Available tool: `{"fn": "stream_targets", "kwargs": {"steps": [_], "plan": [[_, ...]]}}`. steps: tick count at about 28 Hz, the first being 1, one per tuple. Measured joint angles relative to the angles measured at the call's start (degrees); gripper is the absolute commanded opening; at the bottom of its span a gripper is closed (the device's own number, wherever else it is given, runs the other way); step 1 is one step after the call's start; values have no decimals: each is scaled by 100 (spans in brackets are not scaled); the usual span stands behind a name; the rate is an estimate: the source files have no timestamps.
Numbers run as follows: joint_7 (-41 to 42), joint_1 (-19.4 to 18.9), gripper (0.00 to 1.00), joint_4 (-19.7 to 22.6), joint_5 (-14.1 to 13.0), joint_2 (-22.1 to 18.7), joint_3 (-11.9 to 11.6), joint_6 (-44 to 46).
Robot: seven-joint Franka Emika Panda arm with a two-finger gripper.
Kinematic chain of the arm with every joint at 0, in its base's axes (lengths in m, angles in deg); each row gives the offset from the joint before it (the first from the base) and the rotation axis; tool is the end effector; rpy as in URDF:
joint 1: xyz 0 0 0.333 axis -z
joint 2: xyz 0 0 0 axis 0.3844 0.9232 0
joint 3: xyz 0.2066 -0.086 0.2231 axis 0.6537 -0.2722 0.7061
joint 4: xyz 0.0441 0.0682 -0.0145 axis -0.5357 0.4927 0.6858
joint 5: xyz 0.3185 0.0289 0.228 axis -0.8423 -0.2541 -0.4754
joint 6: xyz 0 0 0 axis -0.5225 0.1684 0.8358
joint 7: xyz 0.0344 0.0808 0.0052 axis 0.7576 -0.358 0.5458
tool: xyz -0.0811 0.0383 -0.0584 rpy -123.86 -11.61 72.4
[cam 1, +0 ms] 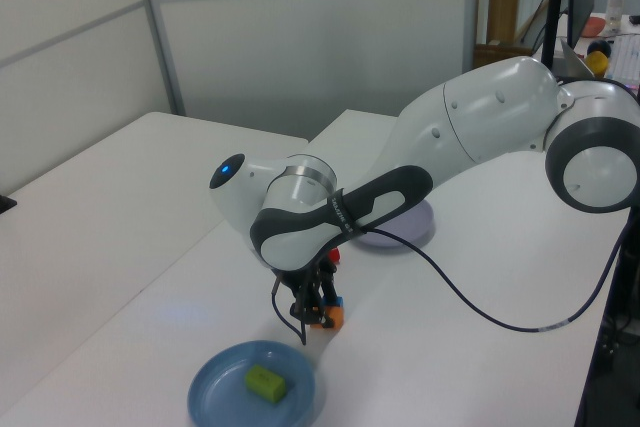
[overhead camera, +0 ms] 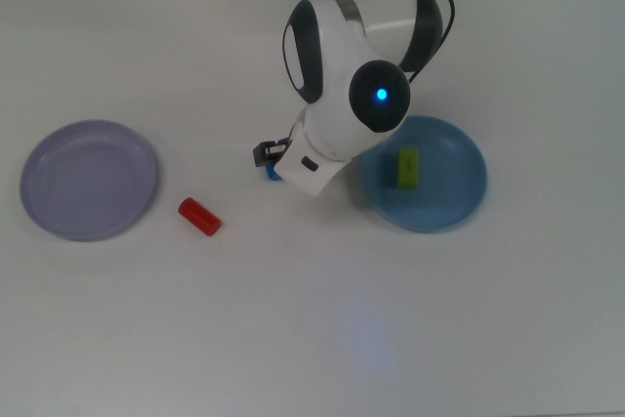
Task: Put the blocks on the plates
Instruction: 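Move the gripper back and grasp the orange block, then carry the orange block onto the light blue plate and release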
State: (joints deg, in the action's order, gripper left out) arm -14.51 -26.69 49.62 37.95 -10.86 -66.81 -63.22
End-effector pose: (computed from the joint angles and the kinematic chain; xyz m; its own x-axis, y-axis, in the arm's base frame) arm 0.6627 0.1075 0.3083 0.9307 0.1849 -0.3156 0.2572 -0.9443 0.2052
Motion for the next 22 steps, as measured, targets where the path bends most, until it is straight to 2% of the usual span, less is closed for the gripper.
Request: {"fn": "stream_targets", "kwargs": {"steps": [12, 15, 20, 22], "plan": [[-38, -56, 49, 7, 0, 27, 2, -1], [-68, -112, 57, 8, 0, 70, 4, -11], [-111, -153, 57, 7, 1, 125, 3, -12], [-114, -153, 31, 7, 1, 129, 1, -13]]}}
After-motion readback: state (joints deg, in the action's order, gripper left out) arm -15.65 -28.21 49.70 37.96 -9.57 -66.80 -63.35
